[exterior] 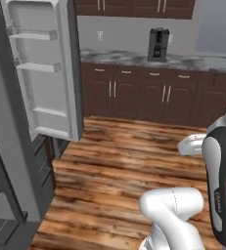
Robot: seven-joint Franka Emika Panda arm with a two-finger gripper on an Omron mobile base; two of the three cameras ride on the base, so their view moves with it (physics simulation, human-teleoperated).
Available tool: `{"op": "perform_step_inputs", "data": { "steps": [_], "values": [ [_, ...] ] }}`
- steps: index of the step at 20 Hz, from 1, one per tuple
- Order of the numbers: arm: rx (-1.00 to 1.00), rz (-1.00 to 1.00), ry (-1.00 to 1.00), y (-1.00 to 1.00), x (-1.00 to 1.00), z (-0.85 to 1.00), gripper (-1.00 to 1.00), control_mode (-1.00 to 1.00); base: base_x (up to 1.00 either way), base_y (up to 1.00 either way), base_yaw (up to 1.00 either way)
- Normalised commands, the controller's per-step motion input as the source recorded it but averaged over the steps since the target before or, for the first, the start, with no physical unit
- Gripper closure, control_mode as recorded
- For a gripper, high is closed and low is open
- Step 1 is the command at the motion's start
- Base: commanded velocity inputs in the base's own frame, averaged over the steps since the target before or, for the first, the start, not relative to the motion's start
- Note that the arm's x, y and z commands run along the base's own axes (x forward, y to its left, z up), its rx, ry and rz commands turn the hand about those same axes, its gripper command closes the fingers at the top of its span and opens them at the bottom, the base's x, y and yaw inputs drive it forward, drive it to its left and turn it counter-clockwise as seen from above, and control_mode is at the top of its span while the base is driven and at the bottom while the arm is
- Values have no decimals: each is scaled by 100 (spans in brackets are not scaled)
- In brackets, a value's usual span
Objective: Take the cheese, chicken drumstick, and onion from the fridge and place them on the plate on the dining counter to create an appetizer plate.
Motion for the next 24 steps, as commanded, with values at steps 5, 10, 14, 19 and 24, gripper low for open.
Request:
{"op": "perform_step_inputs", "data": {
  "steps": [5, 10, 14, 19, 24],
  "values": [
    [0, 0, 0, 0, 0, 0, -100, 100, 3, 10, 49],
    [0, 0, 0, 0, 0, 0, -100, 100, 26, 0, 50],
    [0, 0, 0, 0, 0, 0, -100, 100, 64, -7, 46],
    [0, 0, 0, 0, 0, 0, -100, 100, 50, -3, 48],
    [0, 0, 0, 0, 0, 0, -100, 100, 28, -3, 48]
  ]
}}
